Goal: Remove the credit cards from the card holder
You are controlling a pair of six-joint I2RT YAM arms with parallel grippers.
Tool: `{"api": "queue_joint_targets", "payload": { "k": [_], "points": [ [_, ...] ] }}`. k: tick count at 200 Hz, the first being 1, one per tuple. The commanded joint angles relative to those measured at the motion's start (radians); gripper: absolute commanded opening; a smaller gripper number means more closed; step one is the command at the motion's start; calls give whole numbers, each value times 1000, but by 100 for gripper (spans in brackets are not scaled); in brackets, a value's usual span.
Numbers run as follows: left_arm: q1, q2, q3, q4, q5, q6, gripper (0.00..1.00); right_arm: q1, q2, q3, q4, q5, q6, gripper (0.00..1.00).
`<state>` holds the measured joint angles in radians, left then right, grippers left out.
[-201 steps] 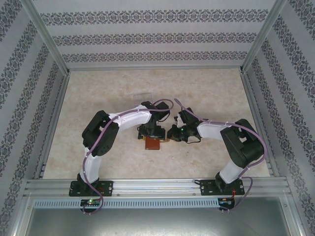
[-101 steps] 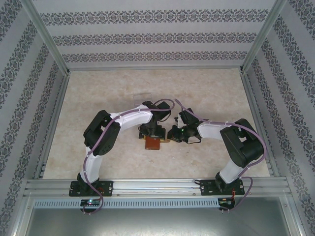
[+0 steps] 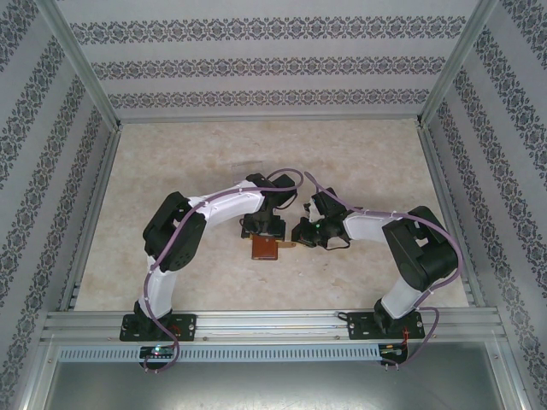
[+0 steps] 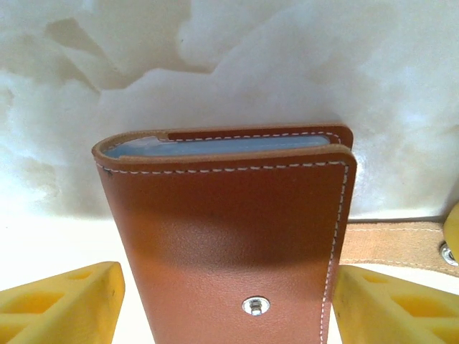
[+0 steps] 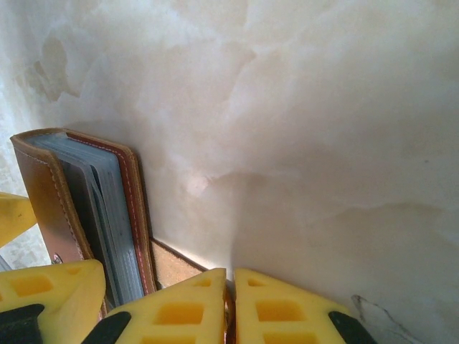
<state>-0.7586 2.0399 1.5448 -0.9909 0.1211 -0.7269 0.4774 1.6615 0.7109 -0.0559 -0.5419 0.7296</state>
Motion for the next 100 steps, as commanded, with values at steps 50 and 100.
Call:
{"api": "queue_joint_targets", "payload": {
  "k": [50,100],
  "points": [
    [4,-92,13,-114,-99,19,77,-10,8,1,-33,5,-15,11],
    [26,-126,-17,-117,-108,34,69,-13,14,16,-62,22,-19,11]
  ]
}}
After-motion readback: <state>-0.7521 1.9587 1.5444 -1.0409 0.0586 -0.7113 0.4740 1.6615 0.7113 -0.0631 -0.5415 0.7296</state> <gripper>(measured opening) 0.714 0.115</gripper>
